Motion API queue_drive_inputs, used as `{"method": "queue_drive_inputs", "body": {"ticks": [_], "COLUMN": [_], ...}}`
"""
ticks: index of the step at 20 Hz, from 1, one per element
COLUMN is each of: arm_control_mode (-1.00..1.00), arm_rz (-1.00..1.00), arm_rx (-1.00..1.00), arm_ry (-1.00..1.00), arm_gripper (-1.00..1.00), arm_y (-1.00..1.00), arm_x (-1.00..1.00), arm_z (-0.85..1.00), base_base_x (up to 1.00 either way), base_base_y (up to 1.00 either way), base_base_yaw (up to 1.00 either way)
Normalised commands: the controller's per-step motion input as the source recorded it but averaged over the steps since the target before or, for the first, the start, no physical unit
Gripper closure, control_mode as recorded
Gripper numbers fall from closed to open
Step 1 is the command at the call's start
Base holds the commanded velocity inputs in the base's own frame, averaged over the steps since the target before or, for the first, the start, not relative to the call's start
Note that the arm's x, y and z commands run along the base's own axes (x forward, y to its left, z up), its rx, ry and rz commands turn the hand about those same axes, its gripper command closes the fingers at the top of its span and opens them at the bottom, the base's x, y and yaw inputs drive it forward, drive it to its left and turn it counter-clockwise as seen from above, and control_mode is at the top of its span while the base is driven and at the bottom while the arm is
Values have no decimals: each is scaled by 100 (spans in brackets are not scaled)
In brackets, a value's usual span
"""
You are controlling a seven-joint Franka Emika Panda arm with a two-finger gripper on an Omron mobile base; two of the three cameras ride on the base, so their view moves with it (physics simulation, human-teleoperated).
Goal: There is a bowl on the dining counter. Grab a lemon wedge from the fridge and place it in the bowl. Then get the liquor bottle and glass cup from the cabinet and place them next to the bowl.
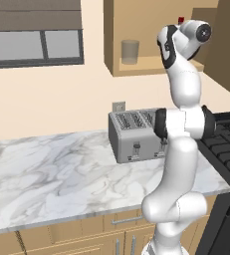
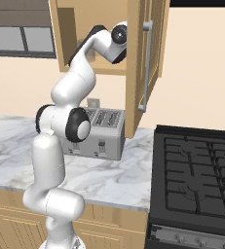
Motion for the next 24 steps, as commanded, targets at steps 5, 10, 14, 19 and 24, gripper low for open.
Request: {"method": "queue_drive_inputs", "body": {"ticks": [5, 10, 14, 19, 24], "arm_control_mode": [-100, -100, -100, -100, -100], "arm_rz": [0, 0, 0, 0, 0], "arm_rx": [0, 0, 0, 0, 0], "arm_ry": [0, 0, 0, 0, 0], "arm_gripper": [100, 100, 100, 100, 100], "arm_y": [0, 0, 0, 0, 0], "arm_x": [20, 11, 1, 0, 0], "arm_z": [-2, 0, 0, 0, 0], "base_base_x": [0, 0, 0, 0, 0], "base_base_y": [0, 0, 0, 0, 0], "base_base_yaw": [0, 0, 0, 0, 0]}}
